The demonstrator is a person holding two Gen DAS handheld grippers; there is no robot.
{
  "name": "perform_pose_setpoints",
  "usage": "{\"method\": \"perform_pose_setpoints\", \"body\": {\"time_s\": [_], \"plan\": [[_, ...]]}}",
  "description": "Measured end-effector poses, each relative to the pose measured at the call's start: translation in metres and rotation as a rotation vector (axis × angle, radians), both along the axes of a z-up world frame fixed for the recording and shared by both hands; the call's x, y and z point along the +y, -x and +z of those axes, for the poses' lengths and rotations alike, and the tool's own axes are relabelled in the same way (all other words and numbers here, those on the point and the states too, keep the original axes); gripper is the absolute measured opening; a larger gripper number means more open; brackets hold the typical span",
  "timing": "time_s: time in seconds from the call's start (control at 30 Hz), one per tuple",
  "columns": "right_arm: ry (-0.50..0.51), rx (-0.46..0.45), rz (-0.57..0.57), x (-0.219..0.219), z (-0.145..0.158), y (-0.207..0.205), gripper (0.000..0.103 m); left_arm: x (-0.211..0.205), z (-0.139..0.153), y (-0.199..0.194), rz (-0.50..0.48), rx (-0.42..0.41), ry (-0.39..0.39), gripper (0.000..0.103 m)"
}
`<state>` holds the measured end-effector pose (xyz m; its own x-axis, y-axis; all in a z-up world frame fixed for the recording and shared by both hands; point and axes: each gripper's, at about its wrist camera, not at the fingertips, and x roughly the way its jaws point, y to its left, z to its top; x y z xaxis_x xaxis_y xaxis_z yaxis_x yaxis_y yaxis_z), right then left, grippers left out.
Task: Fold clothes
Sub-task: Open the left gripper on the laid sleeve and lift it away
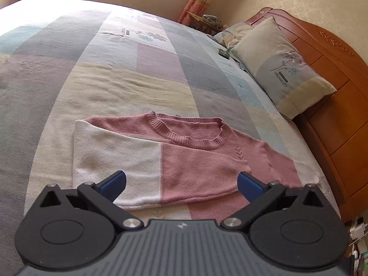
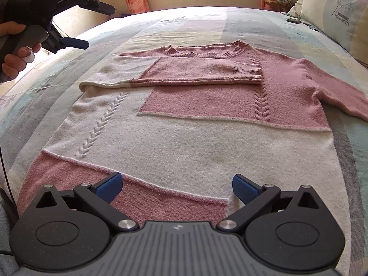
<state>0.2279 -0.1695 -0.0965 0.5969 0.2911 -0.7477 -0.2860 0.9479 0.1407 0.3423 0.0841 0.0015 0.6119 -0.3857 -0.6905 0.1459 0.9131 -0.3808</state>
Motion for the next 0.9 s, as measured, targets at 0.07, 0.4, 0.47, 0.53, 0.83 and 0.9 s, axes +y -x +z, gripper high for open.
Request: {"method": "perform_pose_setpoints", "body": {"time_s": [0.07, 0.4, 0.47, 0.53, 0.83, 0.9], "plan": [[0.026, 0.001, 0.001, 0.003, -0.004, -0.001, 0.103, -0.015, -0.008, 0.015, -0.026, -0.009, -0.04, 0.102], [0.11, -0.075, 0.016, 0.013, -0.018, 0.005, 0.103, -0.018, -0.093, 0.028, -0.003, 0.027, -0.171, 0.102], [0.104, -0.085, 0.013, 0.012, -0.019, 0.004, 0.103, -0.005, -0.088, 0.027, 0.001, 0.027, -0.154, 0.102], [0.1, -0.089, 0.003, 0.012, -0.02, 0.003, 0.103, 0.013, -0.086, 0.025, 0.038, 0.031, -0.128, 0.102], [0.094, -0.153, -0.002, 0.012, -0.025, 0.009, 0.103, -0.005, -0.074, 0.038, -0.072, -0.042, -0.056, 0.102], [0.099, -0.118, -0.028, 0.013, -0.019, 0.01, 0.103, -0.024, -0.074, 0.042, -0.112, -0.067, -0.124, 0.102]]}}
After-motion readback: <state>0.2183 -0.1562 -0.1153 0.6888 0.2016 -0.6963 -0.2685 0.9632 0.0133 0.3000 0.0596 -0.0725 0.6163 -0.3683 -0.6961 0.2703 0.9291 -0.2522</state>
